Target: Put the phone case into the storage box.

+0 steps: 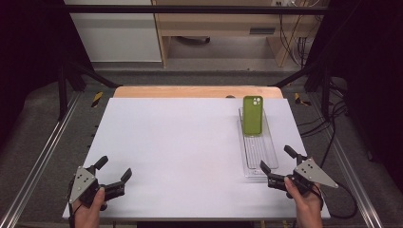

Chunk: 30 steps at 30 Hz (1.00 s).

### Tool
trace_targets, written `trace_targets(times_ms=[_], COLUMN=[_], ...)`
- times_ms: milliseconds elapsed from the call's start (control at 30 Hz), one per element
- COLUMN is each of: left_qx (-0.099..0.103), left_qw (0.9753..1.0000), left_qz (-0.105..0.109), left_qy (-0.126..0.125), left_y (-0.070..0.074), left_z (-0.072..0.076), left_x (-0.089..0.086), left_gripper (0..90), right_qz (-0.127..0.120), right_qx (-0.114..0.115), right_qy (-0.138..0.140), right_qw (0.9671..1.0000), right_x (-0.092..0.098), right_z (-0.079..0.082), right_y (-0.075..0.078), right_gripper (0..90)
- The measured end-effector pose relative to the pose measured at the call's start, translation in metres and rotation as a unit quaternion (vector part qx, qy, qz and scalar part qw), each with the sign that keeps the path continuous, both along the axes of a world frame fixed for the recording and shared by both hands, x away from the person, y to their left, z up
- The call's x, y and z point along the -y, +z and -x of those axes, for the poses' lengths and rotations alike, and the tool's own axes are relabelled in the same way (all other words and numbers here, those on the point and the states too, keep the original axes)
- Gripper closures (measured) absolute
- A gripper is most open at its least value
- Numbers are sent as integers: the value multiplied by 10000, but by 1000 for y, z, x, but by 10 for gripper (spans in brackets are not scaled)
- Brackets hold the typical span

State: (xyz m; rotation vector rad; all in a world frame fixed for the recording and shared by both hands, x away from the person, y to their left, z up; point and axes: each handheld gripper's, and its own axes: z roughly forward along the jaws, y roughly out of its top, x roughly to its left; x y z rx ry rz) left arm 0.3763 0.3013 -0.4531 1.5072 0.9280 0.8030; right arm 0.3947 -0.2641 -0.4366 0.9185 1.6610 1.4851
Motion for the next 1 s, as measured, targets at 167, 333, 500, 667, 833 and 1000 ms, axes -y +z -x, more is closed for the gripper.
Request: trace_targets(times_ms=[167,333,500,667,833,1000], left_qx=[10,19,13,28,102,163], left_qw=[10000,10000,10000,10000,9998,9993], left_qz=[8,3,9,13,-5,11], left_qy=[-5,-15,-11,-32,-183,-330], left_y=[0,0,0,0,0,1], left_z=[0,0,0,1,1,2], left_x=[0,-1,0,0,2,5], left_gripper=[30,30,30,30,33,33], right_qz=[6,-18,3,-4,-49,27], right_qx=[-1,11,45,20,-24,-86], right_qy=[115,188,281,329,287,214], right_qw=[9999,9998,9996,9995,9996,9997], right_x=[-5,-8,-8,-5,1,4], right_z=[-1,-2,-3,-4,-6,-6], right_y=[-5,-10,-16,-24,-30,-33], right_gripper=[28,28,34,32,29,31])
